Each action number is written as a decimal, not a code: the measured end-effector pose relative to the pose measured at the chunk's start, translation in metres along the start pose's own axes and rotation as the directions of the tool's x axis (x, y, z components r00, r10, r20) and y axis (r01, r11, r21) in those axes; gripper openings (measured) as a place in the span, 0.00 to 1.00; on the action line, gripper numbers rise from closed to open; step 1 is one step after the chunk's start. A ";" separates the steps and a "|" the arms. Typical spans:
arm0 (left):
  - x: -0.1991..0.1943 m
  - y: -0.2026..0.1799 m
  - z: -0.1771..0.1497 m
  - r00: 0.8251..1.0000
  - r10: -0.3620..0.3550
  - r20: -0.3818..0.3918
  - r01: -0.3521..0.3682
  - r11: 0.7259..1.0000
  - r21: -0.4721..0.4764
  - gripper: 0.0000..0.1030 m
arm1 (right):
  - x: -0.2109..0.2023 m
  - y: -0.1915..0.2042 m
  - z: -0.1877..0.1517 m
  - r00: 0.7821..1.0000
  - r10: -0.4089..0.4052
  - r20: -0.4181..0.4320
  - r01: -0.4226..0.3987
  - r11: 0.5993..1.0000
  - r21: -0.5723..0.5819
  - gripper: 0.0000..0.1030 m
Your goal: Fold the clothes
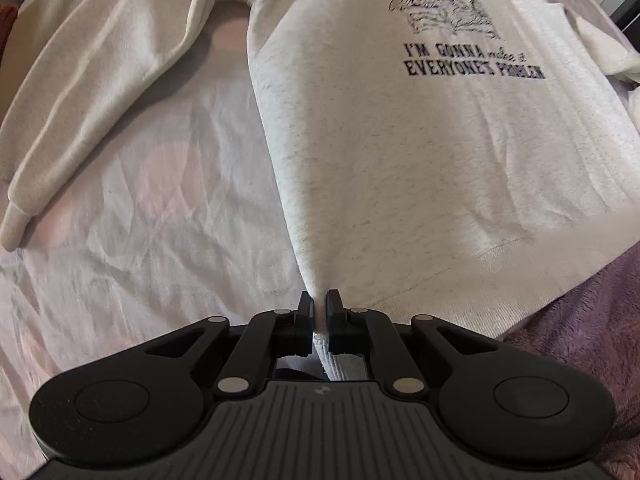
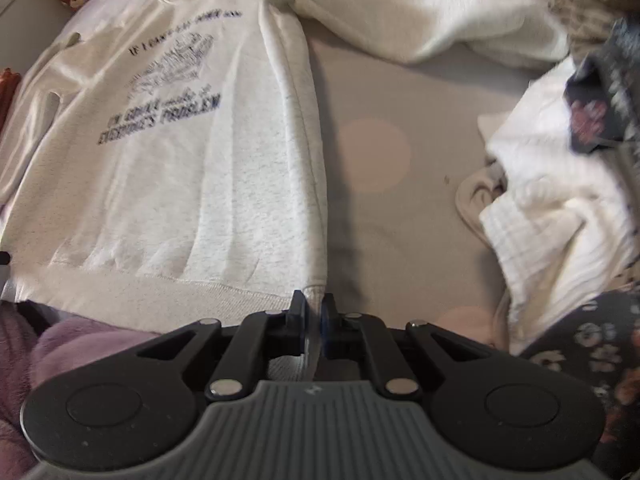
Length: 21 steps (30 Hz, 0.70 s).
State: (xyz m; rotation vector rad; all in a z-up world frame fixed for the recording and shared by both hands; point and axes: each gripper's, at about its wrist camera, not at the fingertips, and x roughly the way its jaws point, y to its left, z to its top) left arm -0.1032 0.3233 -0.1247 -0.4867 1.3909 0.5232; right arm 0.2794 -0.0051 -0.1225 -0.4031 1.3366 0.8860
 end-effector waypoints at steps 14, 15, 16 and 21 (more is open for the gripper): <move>-0.028 -0.006 0.012 0.999 -0.013 0.048 0.012 1.000 0.015 0.25 | -0.028 -0.016 0.000 0.995 0.017 0.095 -0.017 1.000 0.002 0.35; -0.036 -0.009 0.017 0.997 -0.024 0.074 0.023 1.000 0.014 0.26 | -0.036 -0.019 0.005 0.993 0.013 0.119 -0.015 1.000 0.016 0.36; -0.042 -0.012 0.025 0.994 -0.029 0.103 0.028 1.000 0.014 0.29 | -0.043 -0.022 0.010 0.990 0.010 0.143 -0.014 0.999 0.031 0.37; -0.053 -0.028 0.074 0.968 -0.005 0.252 0.007 1.000 -0.009 0.35 | -0.079 -0.044 0.041 0.959 -0.041 0.281 -0.004 0.988 0.157 0.40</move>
